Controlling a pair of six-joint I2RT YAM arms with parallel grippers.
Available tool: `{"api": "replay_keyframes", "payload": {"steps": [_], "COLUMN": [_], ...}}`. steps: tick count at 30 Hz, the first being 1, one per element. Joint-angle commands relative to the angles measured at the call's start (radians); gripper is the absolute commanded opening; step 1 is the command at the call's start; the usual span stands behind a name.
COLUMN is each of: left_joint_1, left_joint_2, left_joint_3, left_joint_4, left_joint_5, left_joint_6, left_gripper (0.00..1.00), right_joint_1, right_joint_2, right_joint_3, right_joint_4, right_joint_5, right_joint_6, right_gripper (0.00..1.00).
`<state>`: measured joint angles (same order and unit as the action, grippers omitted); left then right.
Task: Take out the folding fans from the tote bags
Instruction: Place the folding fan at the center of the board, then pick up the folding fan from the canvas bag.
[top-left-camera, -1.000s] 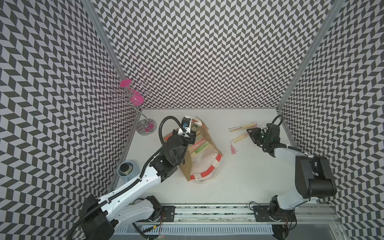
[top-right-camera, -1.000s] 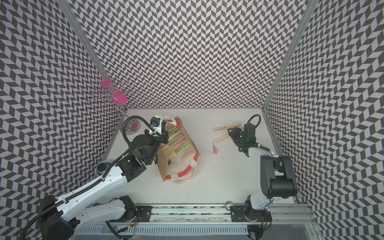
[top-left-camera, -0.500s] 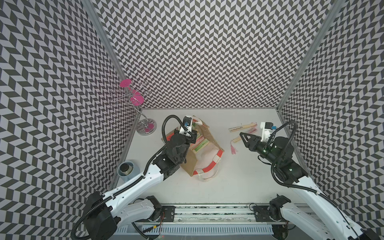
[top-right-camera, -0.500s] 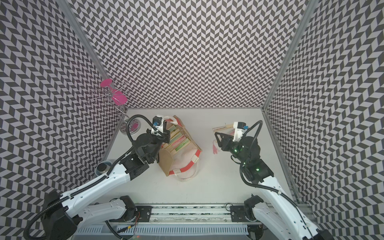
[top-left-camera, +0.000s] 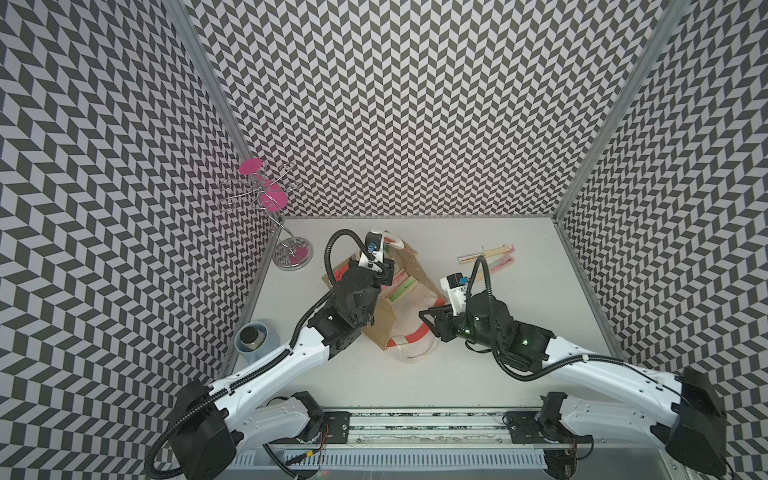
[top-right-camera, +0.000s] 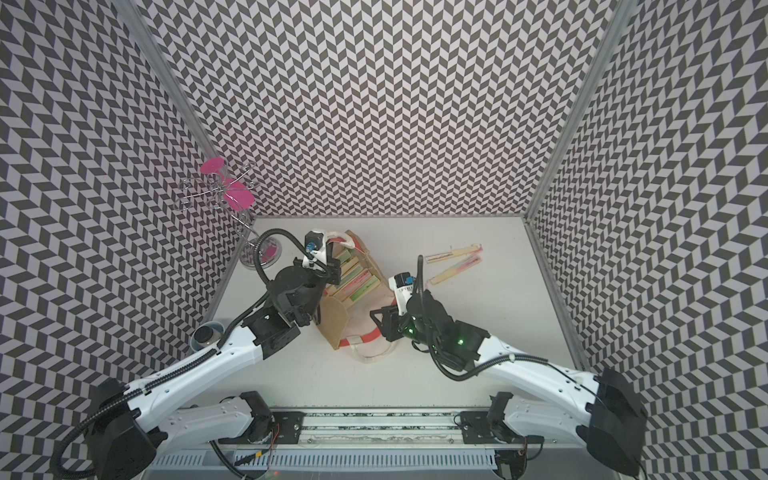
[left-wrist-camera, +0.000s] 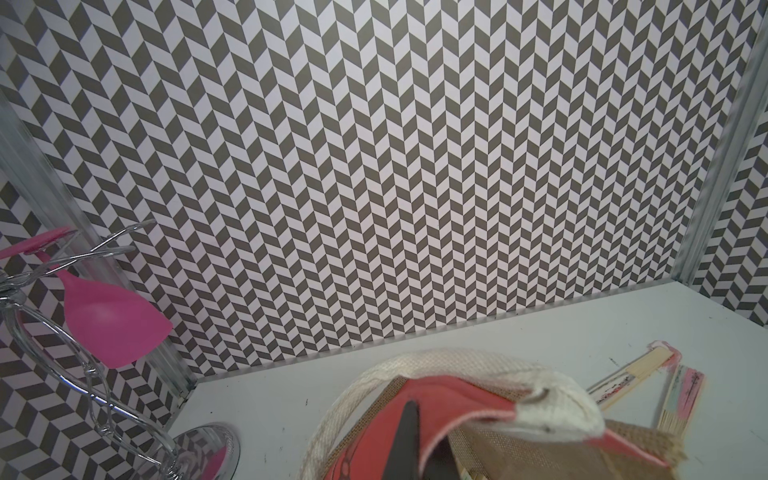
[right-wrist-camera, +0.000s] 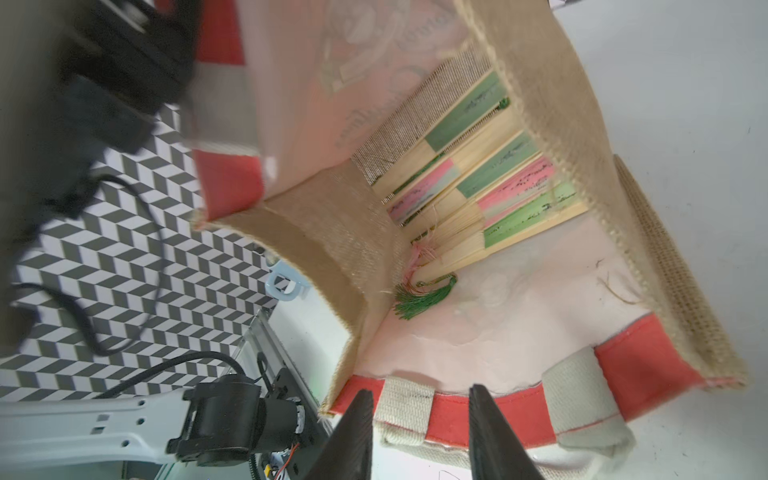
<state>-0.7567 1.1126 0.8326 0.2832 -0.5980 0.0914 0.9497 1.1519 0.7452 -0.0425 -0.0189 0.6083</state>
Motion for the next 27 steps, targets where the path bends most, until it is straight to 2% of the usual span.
{"api": "replay_keyframes", "payload": {"steps": [1,8,16,27], "left_joint_1": [0.007,0.008,0.008,0.008], "left_joint_2": [-0.017,-0.016,-0.017,-0.054], "left_joint_3": [0.034,0.042,0.051,0.033], "left_joint_4": [0.066,0.082,0.080,0.079], "left_joint_5": [-0.016,-0.001,0.010,0.051], "left_joint_6": [-0.029,-0.037,-0.049,-0.058], "left_gripper": [0.00,0.00,0.00,0.00], "right_joint_1": [0.012,0.053,0.058,0.016], "right_joint_2": [0.063,0.217,0.423,0.598], "right_joint_3": [0.020,0.031,0.125,0.246], "right_joint_4": [0.116,0.211,0.266,0.262], "right_joint_5": [-0.008,0.057,0.021,0.007], "right_joint_6": [0.012,0.036,0.072,0.145], "right_gripper": [0.35,0.34,0.34,0.40]}}
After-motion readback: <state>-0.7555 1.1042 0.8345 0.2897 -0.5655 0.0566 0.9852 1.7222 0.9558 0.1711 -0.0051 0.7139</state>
